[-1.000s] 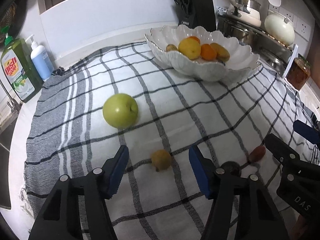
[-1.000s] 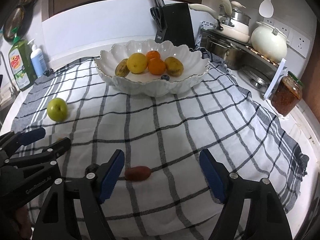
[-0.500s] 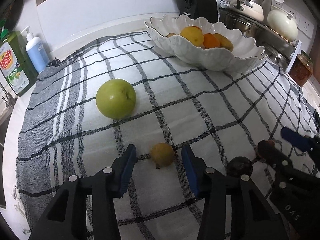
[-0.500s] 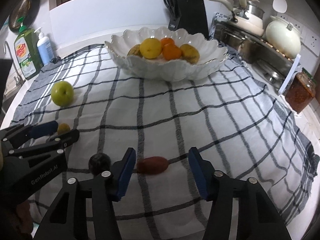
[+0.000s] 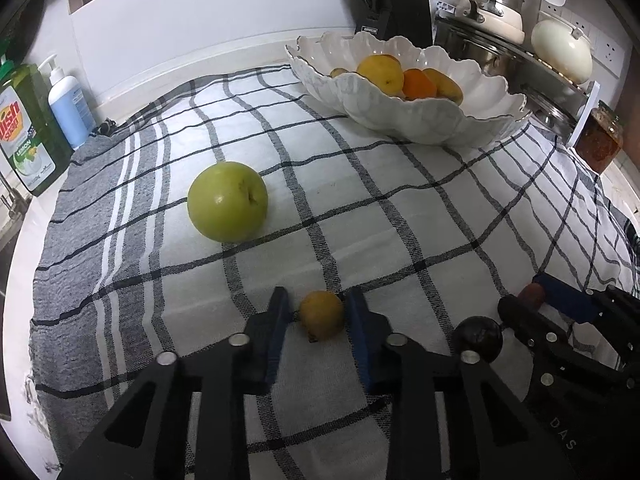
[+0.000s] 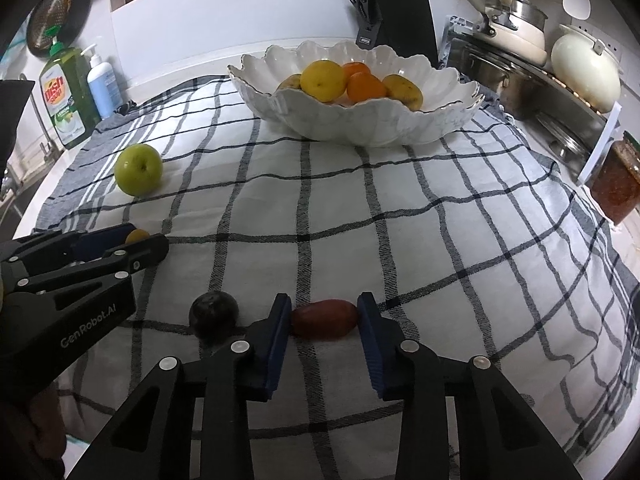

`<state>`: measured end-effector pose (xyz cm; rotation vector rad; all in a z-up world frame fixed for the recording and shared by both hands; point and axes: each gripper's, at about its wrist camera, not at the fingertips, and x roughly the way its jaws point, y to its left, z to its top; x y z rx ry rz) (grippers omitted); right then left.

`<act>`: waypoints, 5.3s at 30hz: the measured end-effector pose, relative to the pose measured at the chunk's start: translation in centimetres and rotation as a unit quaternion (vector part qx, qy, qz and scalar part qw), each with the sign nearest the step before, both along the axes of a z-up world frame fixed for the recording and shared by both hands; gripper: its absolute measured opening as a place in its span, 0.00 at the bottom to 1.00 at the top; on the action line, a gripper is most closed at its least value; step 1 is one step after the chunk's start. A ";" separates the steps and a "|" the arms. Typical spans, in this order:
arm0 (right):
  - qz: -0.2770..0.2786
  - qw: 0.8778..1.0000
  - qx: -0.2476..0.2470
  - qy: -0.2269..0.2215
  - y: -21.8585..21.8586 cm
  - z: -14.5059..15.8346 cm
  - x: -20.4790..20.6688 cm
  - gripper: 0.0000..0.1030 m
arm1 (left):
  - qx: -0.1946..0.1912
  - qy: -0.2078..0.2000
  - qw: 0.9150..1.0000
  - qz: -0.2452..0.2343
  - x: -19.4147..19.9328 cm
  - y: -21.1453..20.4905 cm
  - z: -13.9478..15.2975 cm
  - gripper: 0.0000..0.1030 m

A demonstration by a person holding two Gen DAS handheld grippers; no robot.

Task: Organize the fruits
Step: 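Grasp the small yellow fruit with the left tool while the right tool grasps the red date, then carry the small yellow fruit and red date into the bowl and open both tools, then lift both open tools from the bowl and move toward the cloth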

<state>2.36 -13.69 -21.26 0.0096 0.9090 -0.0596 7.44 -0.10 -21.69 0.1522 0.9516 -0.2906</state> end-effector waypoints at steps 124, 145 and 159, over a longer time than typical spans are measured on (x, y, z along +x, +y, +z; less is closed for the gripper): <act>-0.089 0.993 -0.028 -0.078 -11.1 9.7 14.5 0.74 | 0.006 -0.042 0.998 -0.056 15.6 -9.5 8.0 0.65; -0.081 0.989 -0.036 -0.120 -6.3 12.8 7.8 0.78 | 0.004 -0.093 0.995 -0.022 8.4 -4.1 12.1 0.82; -0.040 0.991 -0.037 -0.124 -2.3 12.6 4.0 0.78 | 0.010 -0.102 0.995 0.013 3.5 0.3 12.1 0.82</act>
